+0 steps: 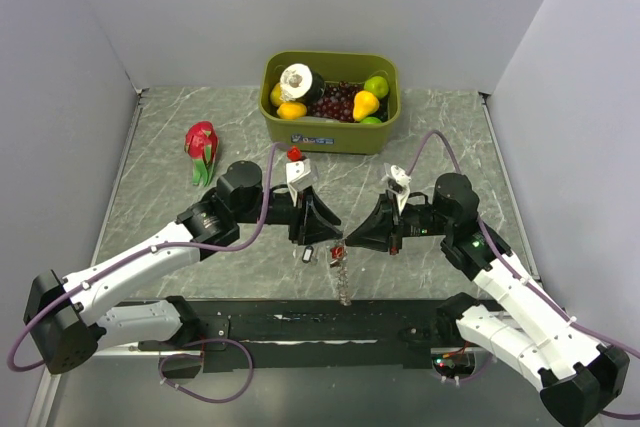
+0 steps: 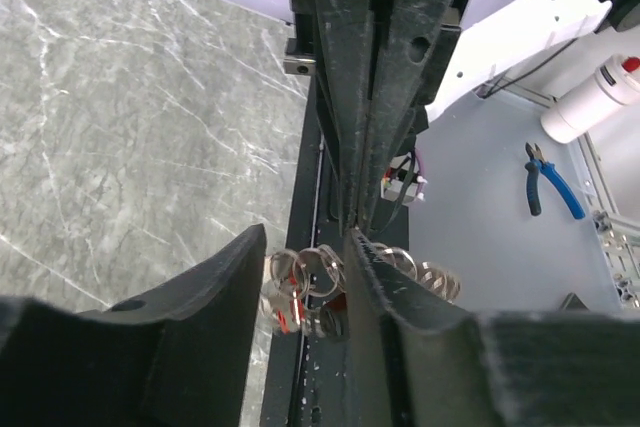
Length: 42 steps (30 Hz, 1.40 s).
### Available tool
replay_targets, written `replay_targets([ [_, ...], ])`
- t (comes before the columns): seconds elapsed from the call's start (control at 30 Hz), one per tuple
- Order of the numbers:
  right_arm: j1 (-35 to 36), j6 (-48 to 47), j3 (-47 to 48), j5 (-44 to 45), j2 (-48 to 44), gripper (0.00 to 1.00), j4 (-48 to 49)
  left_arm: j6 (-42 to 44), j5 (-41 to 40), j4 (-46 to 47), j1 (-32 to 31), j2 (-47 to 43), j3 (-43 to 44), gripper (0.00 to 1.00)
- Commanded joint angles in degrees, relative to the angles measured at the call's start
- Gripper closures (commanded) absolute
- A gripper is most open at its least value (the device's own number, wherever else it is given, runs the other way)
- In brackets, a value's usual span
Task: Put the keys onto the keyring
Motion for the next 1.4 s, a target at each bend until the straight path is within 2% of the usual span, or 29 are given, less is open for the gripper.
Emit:
replay_targets([
  [0.0, 0.37, 0.61, 1.96, -0.73, -0.99, 1.00, 4.27, 0.12, 2.88, 1.70, 0.11, 0.33, 0.94, 0.59],
  [0.47, 0.37, 1.57, 2.58, -0.02, -1.95, 1.00, 4.88, 1.53, -0.28, 0.12, 0.11, 0.50, -3.54, 0.66],
  [0.73, 0.37, 2.01, 3.45, -0.81, -1.86, 1.00, 4.88, 2.58, -4.76, -1.64, 0.11, -0.20, -5.74, 0.68],
  [0.87, 0.28, 2.28, 3.98, -1.25, -2.04, 1.00, 5.94, 2.15, -10.73, -2.34, 0.11, -1.34, -5.92, 0.61],
  [1.07, 0.37, 3.51, 2.49, -0.38, -3.18, 1.00, 7.61, 0.65, -13.03, -1.11, 0.19, -6.07, -5.65, 0.47],
  [1.37, 0.37, 3.07, 3.37, 3.84, -3.10, 1.00, 7.42, -1.81, -14.88, 3.72, 0.19, -13.91, -6.88, 0.41],
])
